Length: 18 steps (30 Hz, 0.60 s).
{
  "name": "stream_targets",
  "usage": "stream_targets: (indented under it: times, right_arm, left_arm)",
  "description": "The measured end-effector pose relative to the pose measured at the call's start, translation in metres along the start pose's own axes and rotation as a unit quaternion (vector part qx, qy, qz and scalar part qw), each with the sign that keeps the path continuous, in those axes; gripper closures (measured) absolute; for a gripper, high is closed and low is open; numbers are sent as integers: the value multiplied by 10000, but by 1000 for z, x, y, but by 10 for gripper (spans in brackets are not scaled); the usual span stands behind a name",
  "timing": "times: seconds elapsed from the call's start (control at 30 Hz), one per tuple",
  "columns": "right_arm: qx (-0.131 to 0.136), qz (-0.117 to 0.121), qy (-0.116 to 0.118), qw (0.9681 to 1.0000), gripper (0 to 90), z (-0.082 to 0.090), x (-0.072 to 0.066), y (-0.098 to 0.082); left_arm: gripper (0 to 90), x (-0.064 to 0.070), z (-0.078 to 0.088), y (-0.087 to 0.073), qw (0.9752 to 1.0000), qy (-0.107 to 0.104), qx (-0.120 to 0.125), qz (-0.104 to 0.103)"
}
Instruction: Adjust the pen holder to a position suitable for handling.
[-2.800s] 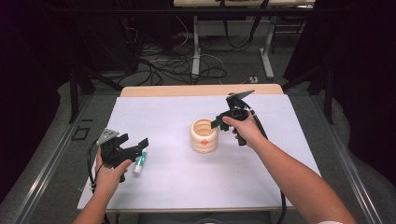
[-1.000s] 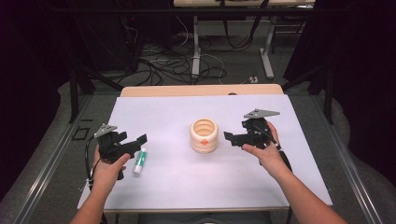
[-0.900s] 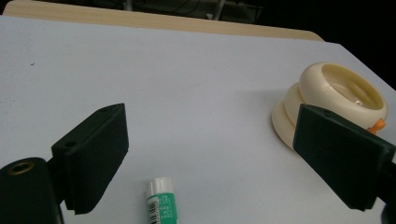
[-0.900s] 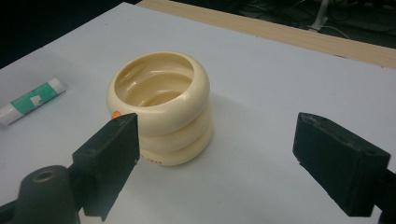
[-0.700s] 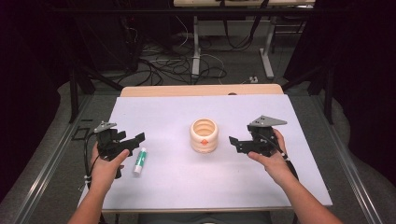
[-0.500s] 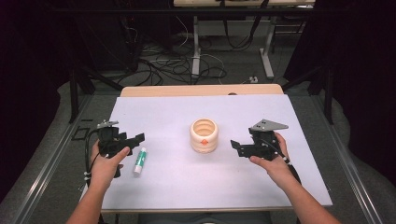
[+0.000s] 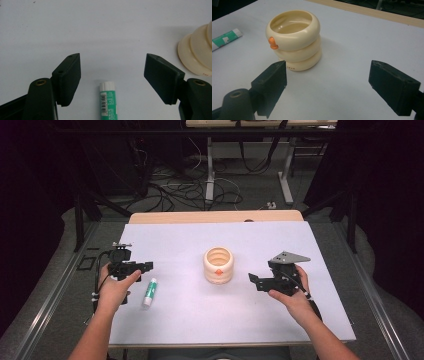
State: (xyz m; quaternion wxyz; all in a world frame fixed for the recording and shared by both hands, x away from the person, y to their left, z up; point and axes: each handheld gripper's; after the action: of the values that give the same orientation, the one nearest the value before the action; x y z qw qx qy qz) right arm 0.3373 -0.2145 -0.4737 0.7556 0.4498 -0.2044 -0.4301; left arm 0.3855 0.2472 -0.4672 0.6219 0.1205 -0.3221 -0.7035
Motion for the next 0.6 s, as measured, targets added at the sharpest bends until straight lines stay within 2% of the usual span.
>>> stream_targets:
  times: [0.03,0.1,0.23,0.27,0.3,0.43,0.6]
  right_arm:
    - [-10,-67,5,10000,145,1,0,0]
    - [-1,-72,-8,10000,145,1,1,-1]
    - [1,-161,-13,9999,145,0,4,-2]
    - [0,-167,-19,9999,145,0,4,-2]
    - [-11,-181,-33,9998,145,0,4,-3]
    - [-18,-193,-49,9998,145,-1,6,-5]
    - [-56,-233,-52,9997,145,-3,7,-10]
  left_arm:
    - [313,0,-1,1,9999,-14,-91,83]
    - [321,-1,-4,1,9997,-40,-124,213]
    - [321,-2,-10,1,9988,-81,-280,387]
    - [322,-3,-12,1,9984,-90,-387,410]
    - [326,-3,-14,-1,9981,-104,-377,478]
    - [328,-7,-22,-5,9964,-207,-621,533]
    - [345,-10,-33,-11,9944,-213,-840,613]
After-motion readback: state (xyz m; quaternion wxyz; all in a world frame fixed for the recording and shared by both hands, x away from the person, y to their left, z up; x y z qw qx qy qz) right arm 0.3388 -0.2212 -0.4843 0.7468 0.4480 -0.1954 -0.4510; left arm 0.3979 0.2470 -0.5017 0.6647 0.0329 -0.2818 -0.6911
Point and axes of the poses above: each handheld gripper's, and its own axes: z roughly backward along the jaws, y roughly out of its top, x roughly to its right, and after that the axes turned 1 degree about x, right-handed
